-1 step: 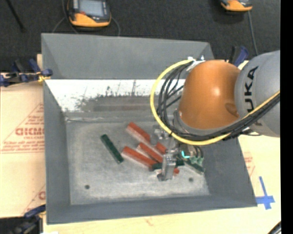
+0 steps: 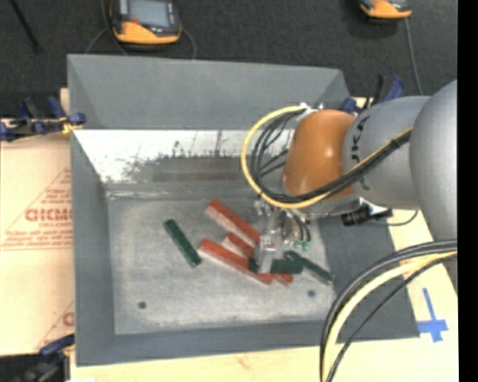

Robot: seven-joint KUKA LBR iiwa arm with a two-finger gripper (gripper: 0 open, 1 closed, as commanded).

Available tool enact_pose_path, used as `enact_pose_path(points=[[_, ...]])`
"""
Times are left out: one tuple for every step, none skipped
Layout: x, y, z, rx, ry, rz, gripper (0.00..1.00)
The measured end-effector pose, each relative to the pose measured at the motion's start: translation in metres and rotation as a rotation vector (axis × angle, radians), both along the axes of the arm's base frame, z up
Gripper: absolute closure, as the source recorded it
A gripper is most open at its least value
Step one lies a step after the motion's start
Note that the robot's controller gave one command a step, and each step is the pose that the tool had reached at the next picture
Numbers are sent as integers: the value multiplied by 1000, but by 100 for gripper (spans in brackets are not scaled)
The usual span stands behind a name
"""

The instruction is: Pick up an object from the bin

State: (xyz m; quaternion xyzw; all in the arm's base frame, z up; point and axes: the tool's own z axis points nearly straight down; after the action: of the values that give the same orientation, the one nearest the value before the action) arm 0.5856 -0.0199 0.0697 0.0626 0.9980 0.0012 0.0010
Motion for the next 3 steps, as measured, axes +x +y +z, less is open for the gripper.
enact_pose_path(points=[[-16, 32, 1, -1, 2, -123, 0], [-14, 31, 2, -2, -1, -124, 0], [-13, 30, 3, -1, -2, -124, 0]])
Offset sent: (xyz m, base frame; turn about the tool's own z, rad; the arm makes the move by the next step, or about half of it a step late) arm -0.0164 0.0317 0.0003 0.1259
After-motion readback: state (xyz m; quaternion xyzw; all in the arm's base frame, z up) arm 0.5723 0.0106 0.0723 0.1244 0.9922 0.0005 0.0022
